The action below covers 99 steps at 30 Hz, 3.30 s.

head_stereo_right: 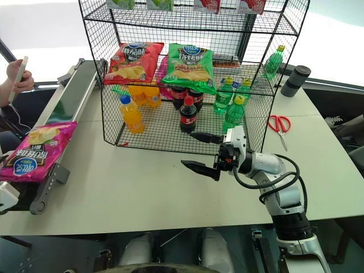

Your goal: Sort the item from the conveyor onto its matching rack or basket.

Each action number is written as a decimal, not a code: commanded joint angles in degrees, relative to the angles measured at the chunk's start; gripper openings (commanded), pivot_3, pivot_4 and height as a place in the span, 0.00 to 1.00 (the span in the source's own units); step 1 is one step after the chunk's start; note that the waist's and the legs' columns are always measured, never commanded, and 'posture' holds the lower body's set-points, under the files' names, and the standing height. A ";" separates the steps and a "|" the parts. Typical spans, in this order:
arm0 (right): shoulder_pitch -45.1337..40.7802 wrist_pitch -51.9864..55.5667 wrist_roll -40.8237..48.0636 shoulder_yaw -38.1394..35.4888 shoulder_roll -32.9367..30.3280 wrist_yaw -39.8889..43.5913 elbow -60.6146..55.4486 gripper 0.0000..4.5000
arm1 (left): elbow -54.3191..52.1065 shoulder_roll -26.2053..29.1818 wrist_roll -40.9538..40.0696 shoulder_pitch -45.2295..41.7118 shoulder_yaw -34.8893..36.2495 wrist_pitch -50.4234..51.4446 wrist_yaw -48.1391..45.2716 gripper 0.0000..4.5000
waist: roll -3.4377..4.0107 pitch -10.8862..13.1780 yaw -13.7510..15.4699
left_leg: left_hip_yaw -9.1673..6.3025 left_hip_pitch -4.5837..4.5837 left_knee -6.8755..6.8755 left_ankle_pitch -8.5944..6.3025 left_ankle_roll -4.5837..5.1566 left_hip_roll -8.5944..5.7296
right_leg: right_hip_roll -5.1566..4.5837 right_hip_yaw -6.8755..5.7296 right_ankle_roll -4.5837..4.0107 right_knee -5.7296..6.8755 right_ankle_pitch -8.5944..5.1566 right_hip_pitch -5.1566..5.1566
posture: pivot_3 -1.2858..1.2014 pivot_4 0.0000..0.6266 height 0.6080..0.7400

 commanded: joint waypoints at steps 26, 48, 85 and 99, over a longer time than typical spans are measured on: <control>0.34 -3.79 -3.34 -0.31 -1.56 -0.52 -0.15 1.00 | -25.75 -3.55 -51.67 -4.45 -1.39 24.36 -24.74 0.01 | -0.03 -0.01 0.07 | 0.02 -0.01 0.02 0.01 -0.02 0.00 | 0.00 0.02 0.01 0.01 0.00 0.07 | 0.52 0.24 0.90; 3.43 37.10 29.99 -6.52 -15.12 -1.32 -14.27 1.00 | -43.10 -1.07 -119.72 -18.25 -13.11 104.75 -42.71 0.01 | 0.09 0.05 0.28 | -0.26 0.04 0.04 0.09 -0.16 -0.23 | 0.14 0.10 -0.04 -0.05 -0.02 0.26 | 0.52 0.24 0.90; -4.21 42.06 27.66 0.52 -7.65 -10.74 -10.96 0.04 | -36.15 -22.07 -92.20 -34.76 -20.08 104.49 -45.59 0.20 | -0.06 -0.03 0.34 | -0.30 -0.03 0.06 0.11 -0.17 -0.27 | 0.16 0.10 -0.01 -0.09 -0.01 0.24 | 0.52 0.24 0.90; 13.49 22.88 15.41 -20.09 -13.97 -14.55 -21.21 0.04 | -34.54 -20.61 -75.27 -30.04 -17.48 86.93 -50.01 1.00 | 0.00 0.02 0.55 | -0.28 -0.06 0.03 0.09 -0.14 -0.29 | 0.13 0.09 0.00 -0.16 -0.02 0.23 | 0.52 0.24 0.90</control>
